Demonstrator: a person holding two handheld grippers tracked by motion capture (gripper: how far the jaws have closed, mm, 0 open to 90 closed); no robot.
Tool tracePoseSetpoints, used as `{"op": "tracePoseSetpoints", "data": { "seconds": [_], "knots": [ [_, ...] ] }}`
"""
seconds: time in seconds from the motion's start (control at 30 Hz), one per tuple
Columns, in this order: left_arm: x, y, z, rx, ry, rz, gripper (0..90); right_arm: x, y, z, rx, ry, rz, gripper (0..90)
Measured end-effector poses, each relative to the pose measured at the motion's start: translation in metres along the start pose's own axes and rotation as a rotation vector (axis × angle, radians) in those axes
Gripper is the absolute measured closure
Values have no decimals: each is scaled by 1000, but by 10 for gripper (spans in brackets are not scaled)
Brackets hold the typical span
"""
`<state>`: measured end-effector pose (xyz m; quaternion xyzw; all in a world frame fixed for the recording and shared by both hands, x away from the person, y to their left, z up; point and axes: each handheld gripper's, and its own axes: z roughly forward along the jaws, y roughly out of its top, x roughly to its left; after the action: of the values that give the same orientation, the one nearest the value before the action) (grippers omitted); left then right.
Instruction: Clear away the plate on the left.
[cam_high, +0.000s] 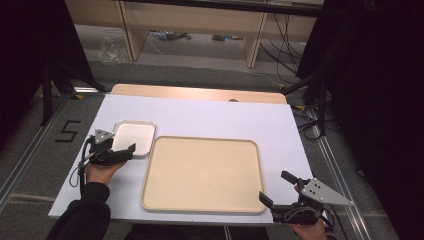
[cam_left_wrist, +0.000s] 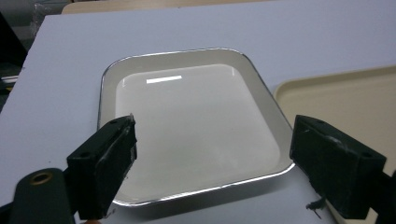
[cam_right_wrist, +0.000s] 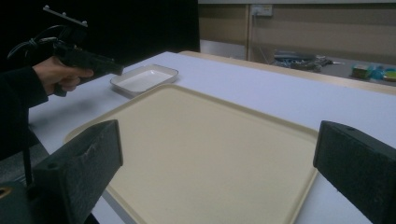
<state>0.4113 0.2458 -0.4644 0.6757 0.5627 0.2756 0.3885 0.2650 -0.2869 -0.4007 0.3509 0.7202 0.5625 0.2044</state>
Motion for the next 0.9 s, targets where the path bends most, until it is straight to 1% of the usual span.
{"op": "tracePoseSetpoints", "data": {
  "seconds": [0.07, 0.13, 0.17, 0.2, 0.23, 0.27, 0.3, 0.33, 0.37, 0.4, 0.5, 0.53, 0.57, 0.6, 0.63, 0.67, 0.7, 0.73, 0.77, 0.8, 0.83, 0.87, 0.9],
  "knots": [
    [7, 3, 3, -7, 9, -21, 146, 0, 0, 0, 0, 2, -2, 20],
    [10, 3, 4, -7, 14, -25, 148, 0, 0, 0, -1, 0, -4, 20],
    [14, 4, 6, -7, 18, -35, 147, 0, 0, 0, -1, 2, -4, 20],
    [19, 4, 8, -1, 27, -60, 147, 0, 0, 0, -1, 5, -3, 20],
    [19, 4, 8, -1, 27, -60, 147, 0, 0, 0, -1, 5, -3, 20],
    [23, 4, 10, -1, 25, -76, 147, 0, 0, 0, 0, 4, -3, 20],
    [26, 4, 11, 0, 29, -79, 148, 0, 0, 0, 0, 4, -3, 20],
    [31, 5, 12, -7, 30, -88, 160, 0, 0, 0, 0, 1, -5, 20],
    [31, 5, 12, -7, 30, -88, 170, 0, 0, 0, 0, 1, -5, 20],
    [36, 6, 13, -11, 38, -99, 185, 0, 0, 0, -1, 4, -5, 20],
    [43, 7, 17, 1, 41, -89, 248, 0, 0, 0, -1, 4, -4, 20],
    [45, 7, 19, 10, 52, -84, 262, 0, 0, 0, -1, 4, -3, 20],
    [45, 7, 19, 10, 52, -84, 266, 0, 0, 0, -1, 4, -3, 20],
    [48, 8, 22, 19, 56, -101, 289, 0, 0, 0, 0, 3, -2, 20],
    [52, 8, 25, 45, 56, -106, 306, 0, 0, 0, 0, 2, -2, 20],
    [52, 8, 25, 45, 56, -106, 314, 0, 0, 0, -1, 3, -2, 20],
    [55, 8, 26, 67, 66, -98, 314, 0, 0, 0, -1, 3, -2, 20],
    [58, 8, 27, 87, 67, -116, 367, -1, 0, 0, 1, -1, -3, 20],
    [58, 8, 27, 87, 67, -116, 393, -1, 0, 0, 1, -1, -3, 20],
    [61, 7, 28, 110, 68, -104, 408, -1, 0, 0, -1, 4, -2, 20],
    [63, 7, 29, 121, 67, -106, 424, -1, 0, 0, -1, 4, -2, 20],
    [63, 7, 29, 121, 67, -106, 446, -1, 0, 0, 0, 3, -1, 20],
    [64, 7, 29, 147, 67, -99, 446, -1, 0, 0, 0, 3, -1, 20]
  ]
}}
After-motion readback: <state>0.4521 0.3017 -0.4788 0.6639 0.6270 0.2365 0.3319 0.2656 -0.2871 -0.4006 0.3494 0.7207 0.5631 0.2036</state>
